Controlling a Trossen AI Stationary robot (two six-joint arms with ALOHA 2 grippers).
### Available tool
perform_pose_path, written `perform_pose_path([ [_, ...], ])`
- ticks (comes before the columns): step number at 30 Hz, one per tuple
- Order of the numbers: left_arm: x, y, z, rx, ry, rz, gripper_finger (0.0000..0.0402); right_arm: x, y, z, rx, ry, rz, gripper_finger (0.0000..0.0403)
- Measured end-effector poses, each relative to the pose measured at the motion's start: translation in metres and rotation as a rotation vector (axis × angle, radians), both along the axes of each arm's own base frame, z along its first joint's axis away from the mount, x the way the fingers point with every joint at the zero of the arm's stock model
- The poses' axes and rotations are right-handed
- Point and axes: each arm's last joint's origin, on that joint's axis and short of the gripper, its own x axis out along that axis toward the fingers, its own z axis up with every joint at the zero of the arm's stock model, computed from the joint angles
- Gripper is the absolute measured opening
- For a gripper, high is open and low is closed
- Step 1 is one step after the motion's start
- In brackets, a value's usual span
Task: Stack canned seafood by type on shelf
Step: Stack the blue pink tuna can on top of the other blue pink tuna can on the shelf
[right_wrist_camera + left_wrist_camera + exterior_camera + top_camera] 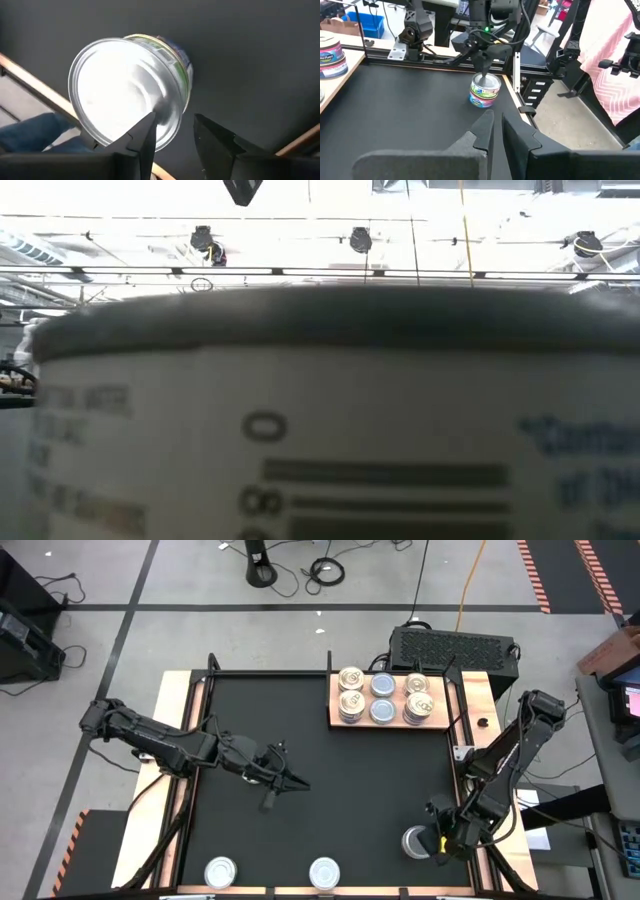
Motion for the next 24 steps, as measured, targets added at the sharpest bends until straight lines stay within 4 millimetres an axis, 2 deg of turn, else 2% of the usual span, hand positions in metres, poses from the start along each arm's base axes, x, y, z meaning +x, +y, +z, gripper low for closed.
perform_pose_path([
  [4, 0.001, 0.005, 0.0, 0.001, 0.0, 0.023, 0.0038, 0.0, 0.0, -0.003, 0.002, -0.017, 0.031, 0.0098],
  [10, 0.003, 0.013, 0.0, 0.004, -0.002, 0.068, 0.0038, -0.001, -0.002, -0.003, -0.022, -0.017, 0.066, 0.0011],
  [16, 0.004, 0.016, 0.001, 0.002, -0.012, 0.087, 0.0038, -0.003, -0.007, 0.002, -0.028, -0.061, 0.053, 0.0001],
  [24, 0.004, 0.016, 0.003, 0.0, -0.034, 0.099, 0.0038, -0.012, -0.027, 0.027, -0.033, -0.225, -0.003, 0.0],
])
